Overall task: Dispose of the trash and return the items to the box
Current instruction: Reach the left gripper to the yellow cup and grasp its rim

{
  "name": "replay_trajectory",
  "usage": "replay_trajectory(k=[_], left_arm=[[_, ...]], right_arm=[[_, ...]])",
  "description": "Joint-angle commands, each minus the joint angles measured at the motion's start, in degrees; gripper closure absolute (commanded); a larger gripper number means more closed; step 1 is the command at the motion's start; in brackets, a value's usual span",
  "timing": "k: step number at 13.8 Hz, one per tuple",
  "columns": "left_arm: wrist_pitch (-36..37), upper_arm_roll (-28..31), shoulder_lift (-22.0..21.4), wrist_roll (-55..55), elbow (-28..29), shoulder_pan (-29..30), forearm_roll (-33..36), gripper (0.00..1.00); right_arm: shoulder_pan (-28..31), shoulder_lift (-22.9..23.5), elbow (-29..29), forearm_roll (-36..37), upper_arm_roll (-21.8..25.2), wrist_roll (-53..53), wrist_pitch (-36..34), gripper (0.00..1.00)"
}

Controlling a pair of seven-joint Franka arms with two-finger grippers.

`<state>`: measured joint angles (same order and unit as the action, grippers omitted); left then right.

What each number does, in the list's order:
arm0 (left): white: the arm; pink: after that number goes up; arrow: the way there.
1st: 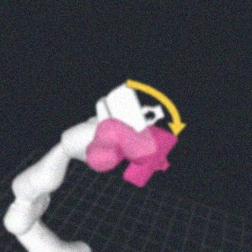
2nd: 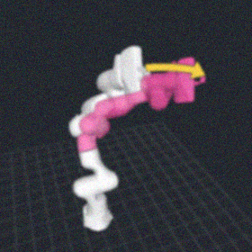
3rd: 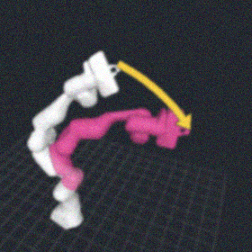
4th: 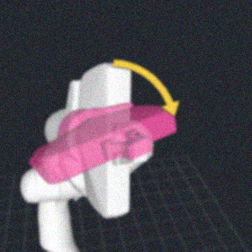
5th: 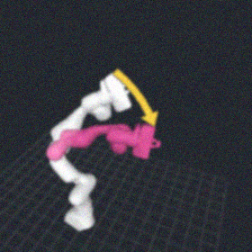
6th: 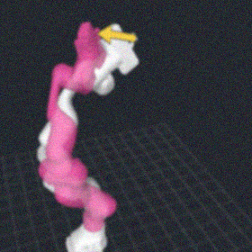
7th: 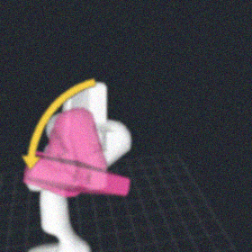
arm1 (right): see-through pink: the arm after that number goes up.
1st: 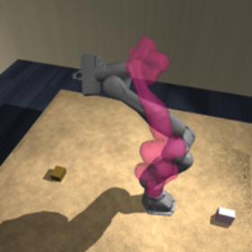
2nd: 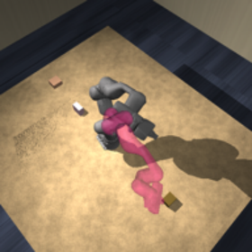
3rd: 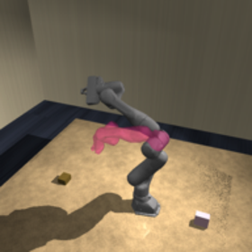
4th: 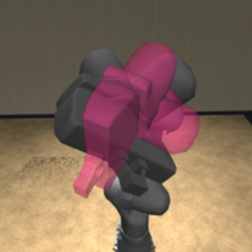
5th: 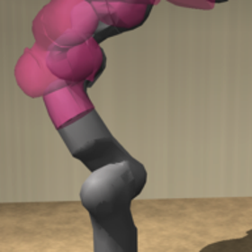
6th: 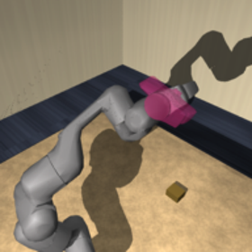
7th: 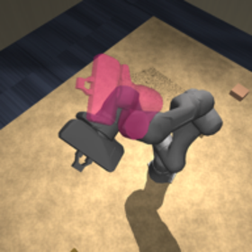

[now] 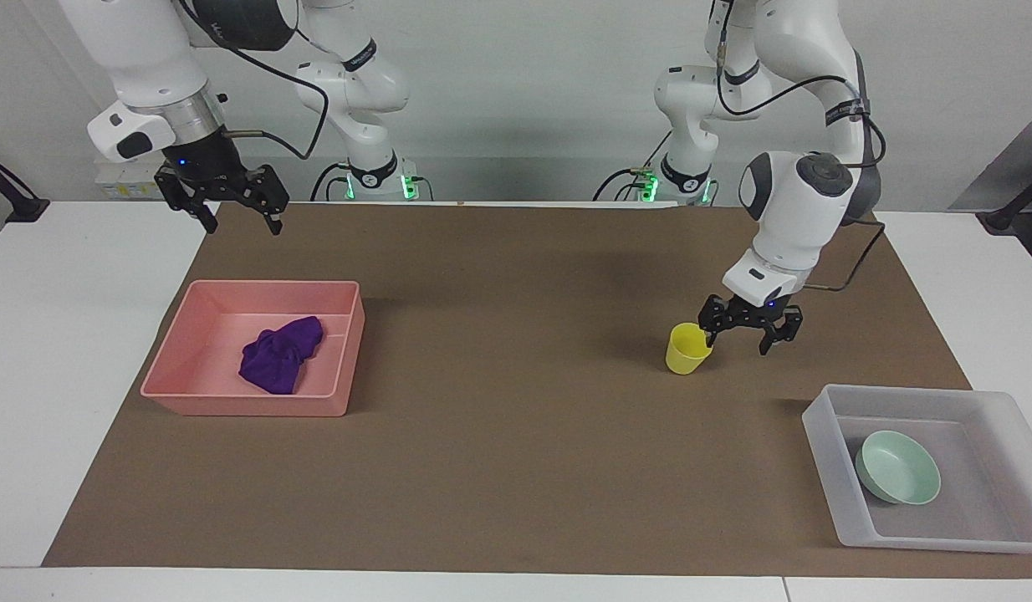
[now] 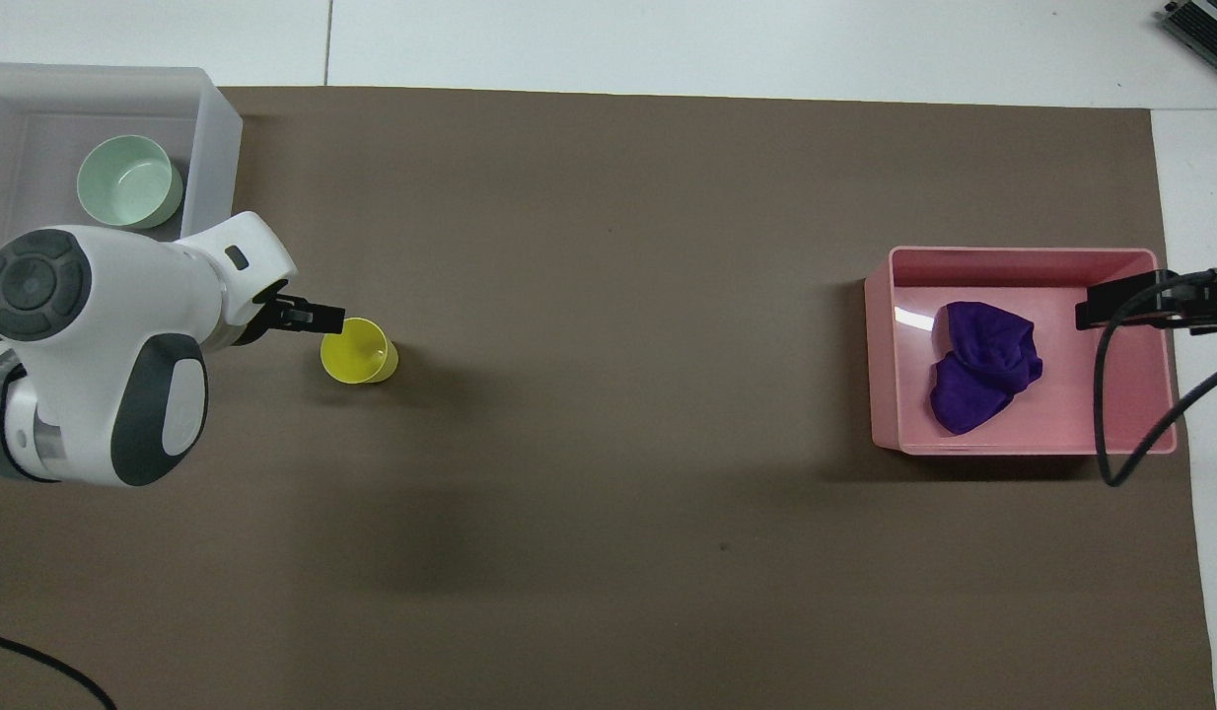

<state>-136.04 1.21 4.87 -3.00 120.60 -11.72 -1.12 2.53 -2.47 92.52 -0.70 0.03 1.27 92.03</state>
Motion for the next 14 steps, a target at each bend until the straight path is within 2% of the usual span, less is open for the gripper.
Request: replay_trajectory(k=[1,4,5,6,7,8,12,14], left_arm=[[-5.53,0.81,-2.76,1.07,6.21,-0.76,0.86,0.03],[-13.09,0.72,-1.36,1.07,10.35,-0.84,0.86,0.1],[-13.89,0.72,-0.14,1.33,10.35,-1.19,0.86,0.25],[-13.99,0.72,0.4,2.37,10.35,-2.24,0.86,0.5],[-13.82,0.81,0.49,4.3,10.27,-2.42,0.86,0.8],[-13.2,0.73,0.49,6.06,10.01,-2.43,0.86,1.0],[-12.59,0.9,-0.21,6.17,8.34,-1.99,0.86,1.0],[-9.35,0.99,-0.39,5.9,4.75,-0.94,0.86,1.0]], right_arm=[[0.29,-0.61,-0.24,0.26,-1.7,4.0,-2.12,0.0],[0.72,-0.26,-4.0,0.7,-1.44,2.26,-7.55,0.0],[0.99,0.09,-4.8,0.27,-1.35,2.16,-8.18,0.0],[1.08,0.01,-4.37,-0.09,-1.35,2.25,-7.84,0.0],[1.08,-0.26,-3.76,-0.09,-1.26,2.25,-7.31,0.0],[1.16,-0.69,-2.45,0.0,-1.26,1.82,-6.43,0.0],[1.08,-1.31,-1.55,2.45,-1.0,-0.91,-6.6,0.0],[0.9,-1.31,-1.73,4.13,-1.17,-1.44,-6.6,0.0]])
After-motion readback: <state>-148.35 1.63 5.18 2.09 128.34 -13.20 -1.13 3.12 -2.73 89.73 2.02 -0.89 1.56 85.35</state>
